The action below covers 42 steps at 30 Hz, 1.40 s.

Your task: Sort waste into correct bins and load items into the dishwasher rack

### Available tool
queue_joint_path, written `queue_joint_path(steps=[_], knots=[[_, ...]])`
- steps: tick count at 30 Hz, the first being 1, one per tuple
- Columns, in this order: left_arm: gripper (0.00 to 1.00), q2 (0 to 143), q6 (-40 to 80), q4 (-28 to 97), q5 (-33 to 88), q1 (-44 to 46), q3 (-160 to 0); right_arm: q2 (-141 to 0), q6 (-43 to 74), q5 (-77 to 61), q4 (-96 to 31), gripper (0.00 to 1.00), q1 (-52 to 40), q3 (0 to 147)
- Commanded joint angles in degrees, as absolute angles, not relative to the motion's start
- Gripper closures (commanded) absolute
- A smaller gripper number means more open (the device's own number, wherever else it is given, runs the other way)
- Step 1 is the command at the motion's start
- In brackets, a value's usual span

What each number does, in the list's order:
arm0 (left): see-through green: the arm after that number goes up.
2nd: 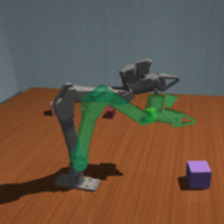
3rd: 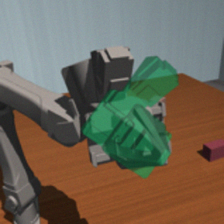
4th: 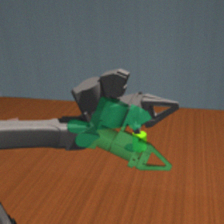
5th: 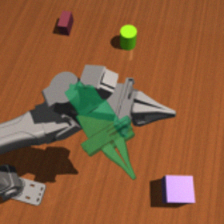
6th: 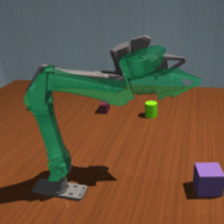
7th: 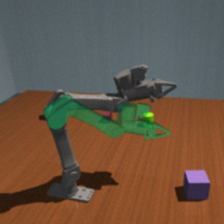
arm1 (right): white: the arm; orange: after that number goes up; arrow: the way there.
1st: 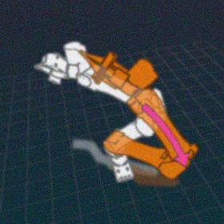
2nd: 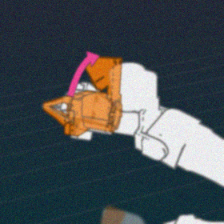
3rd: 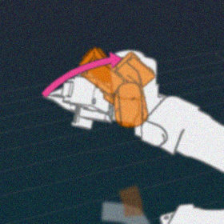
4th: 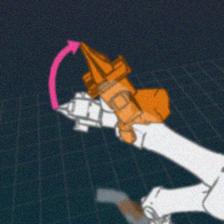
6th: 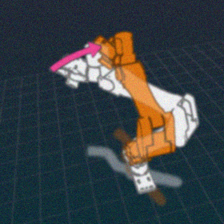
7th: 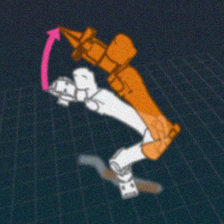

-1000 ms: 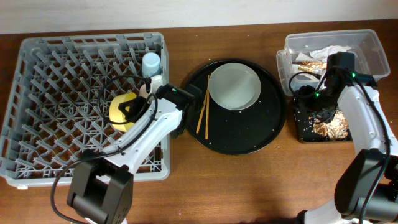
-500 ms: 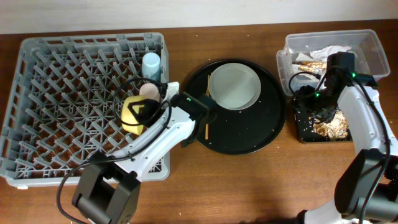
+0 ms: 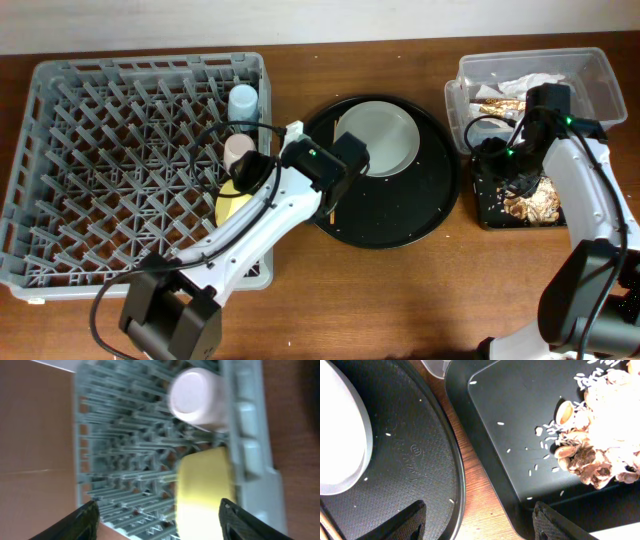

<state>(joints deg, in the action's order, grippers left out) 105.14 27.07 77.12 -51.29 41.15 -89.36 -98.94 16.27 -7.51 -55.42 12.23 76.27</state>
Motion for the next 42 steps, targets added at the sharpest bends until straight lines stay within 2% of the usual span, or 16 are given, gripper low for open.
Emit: queue_joint_path(steps=[1, 6, 9, 11, 13, 18, 21, 24, 27, 29, 32, 42], knots=[[0.20, 105.43, 21.96, 75.22, -39.57, 41.21, -93.47, -97.86, 16.29, -6.85, -55.48, 0.30, 12.40, 76.05], [0.16, 105.43, 10.98, 65.32, -21.82, 40.95, -97.45, -97.86, 16.27, -6.85, -55.66, 0.31, 12.40, 76.05], [0.16, 105.43, 9.85, 59.48, -12.62, 38.85, -97.45, -97.86, 16.27, -7.05, -55.81, 0.30, 12.34, 76.05], [0.16, 106.02, 5.78, 51.81, -1.34, 36.07, -97.45, -97.86, 16.29, -7.07, -55.81, 0.30, 12.36, 76.05], [0.16, 107.46, 2.70, 45.60, 2.46, 35.27, -97.45, -97.86, 16.29, -7.07, -55.99, 0.30, 12.34, 76.05], [0.18, 113.58, 2.79, 32.58, 2.44, 34.61, -97.45, -97.86, 16.29, -7.55, -56.31, 0.30, 12.34, 76.05], [0.24, 119.09, 3.22, 26.65, 2.44, 33.23, -97.45, -97.86, 16.27, -7.51, -56.31, 0.31, 12.34, 76.05], [0.38, 123.07, 10.46, 26.33, 2.39, 33.28, -97.45, -97.86, 16.27, -7.49, -56.31, 0.31, 12.34, 76.05], [0.61, 125.27, 20.25, 26.79, 2.17, 34.39, -97.45, -97.86, 16.27, -7.49, -56.40, 0.31, 12.34, 76.05], [0.70, 126.15, 24.45, 27.83, 0.23, 35.05, -97.43, -97.86, 16.27, -7.49, -56.75, 0.30, 12.34, 76.05], [0.70, 126.43, 27.46, 29.15, -5.78, 35.46, -97.43, -97.86, 16.29, -7.49, -57.69, 0.30, 12.34, 76.05], [0.70, 130.21, 32.93, 30.76, -7.11, 35.46, -97.27, -97.86, 16.29, -7.46, -59.13, 0.31, 12.34, 76.05]])
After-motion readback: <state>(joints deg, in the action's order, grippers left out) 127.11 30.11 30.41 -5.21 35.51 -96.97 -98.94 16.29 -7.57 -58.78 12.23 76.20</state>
